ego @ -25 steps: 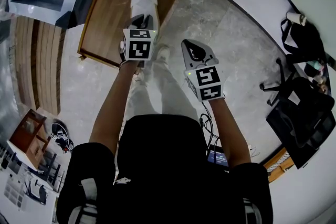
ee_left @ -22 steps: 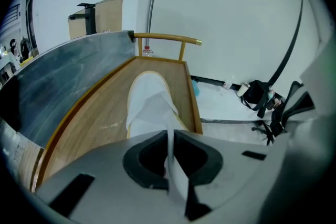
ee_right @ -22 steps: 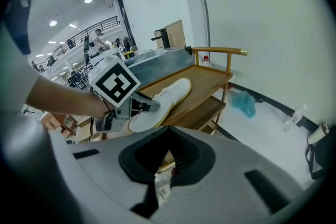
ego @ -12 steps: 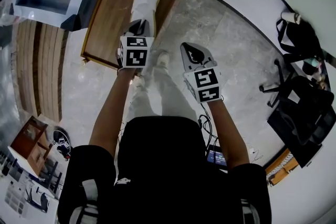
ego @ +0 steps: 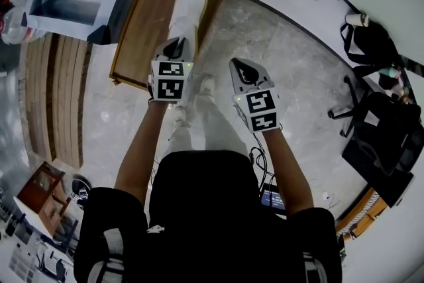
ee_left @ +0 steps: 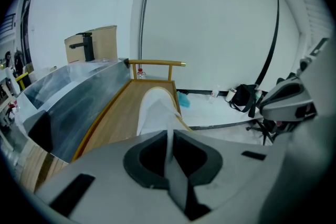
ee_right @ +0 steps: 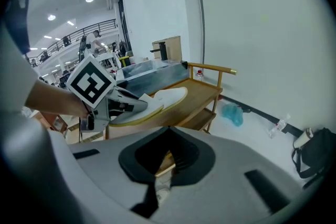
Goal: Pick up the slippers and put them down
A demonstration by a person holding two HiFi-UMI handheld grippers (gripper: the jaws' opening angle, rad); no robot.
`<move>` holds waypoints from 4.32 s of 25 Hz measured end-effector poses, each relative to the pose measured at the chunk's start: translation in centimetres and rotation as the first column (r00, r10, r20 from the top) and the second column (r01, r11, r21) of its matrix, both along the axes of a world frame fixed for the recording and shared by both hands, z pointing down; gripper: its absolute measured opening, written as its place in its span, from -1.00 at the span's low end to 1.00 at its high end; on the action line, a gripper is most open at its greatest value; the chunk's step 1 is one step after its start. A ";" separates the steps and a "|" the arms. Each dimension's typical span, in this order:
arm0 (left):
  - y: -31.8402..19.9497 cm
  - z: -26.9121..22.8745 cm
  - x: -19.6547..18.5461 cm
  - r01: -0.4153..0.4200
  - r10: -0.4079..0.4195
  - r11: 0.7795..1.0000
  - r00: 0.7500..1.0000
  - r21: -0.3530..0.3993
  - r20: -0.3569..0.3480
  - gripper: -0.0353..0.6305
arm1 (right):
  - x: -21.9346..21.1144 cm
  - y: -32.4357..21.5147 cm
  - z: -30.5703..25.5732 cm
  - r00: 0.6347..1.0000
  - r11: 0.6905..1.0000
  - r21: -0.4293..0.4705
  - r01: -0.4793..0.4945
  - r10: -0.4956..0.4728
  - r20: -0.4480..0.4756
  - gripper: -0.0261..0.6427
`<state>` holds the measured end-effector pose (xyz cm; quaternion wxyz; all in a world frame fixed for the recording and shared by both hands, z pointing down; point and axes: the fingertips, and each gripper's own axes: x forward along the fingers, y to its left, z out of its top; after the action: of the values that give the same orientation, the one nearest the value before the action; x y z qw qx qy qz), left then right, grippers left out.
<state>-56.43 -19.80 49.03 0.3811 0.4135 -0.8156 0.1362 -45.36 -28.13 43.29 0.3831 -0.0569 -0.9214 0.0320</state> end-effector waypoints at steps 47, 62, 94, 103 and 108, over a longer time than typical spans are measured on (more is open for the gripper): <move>11.6 -20.5 14.6 -0.209 0.169 0.936 0.973 0.282 0.160 -0.83 | 11.2 9.3 -17.2 0.948 0.958 0.192 -0.214 0.157 0.276 -0.97; 15.7 -25.5 20.3 -0.337 0.257 0.876 0.932 0.346 0.255 -0.83 | 18.4 13.8 -20.6 0.904 0.918 0.216 -0.333 0.246 0.349 -0.97; 8.9 -24.3 29.0 -0.525 0.483 0.767 0.851 0.370 0.208 -0.83 | 30.6 9.9 -18.2 0.820 0.799 0.214 -0.561 0.503 0.273 -0.97; 7.9 -22.9 32.8 -0.532 0.502 0.770 0.846 0.353 0.180 -0.83 | 34.2 9.4 -17.0 0.819 0.802 0.196 -0.564 0.515 0.252 -0.97; 7.1 -22.1 35.8 -0.547 0.521 0.764 0.836 0.342 0.171 -0.83 | 37.2 9.0 -16.6 0.810 0.794 0.187 -0.579 0.532 0.246 -0.97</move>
<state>-20.60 -12.68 26.90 0.2126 0.6889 -0.6866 0.0931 -8.14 -19.15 26.70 0.2754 0.2638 -0.9242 0.0204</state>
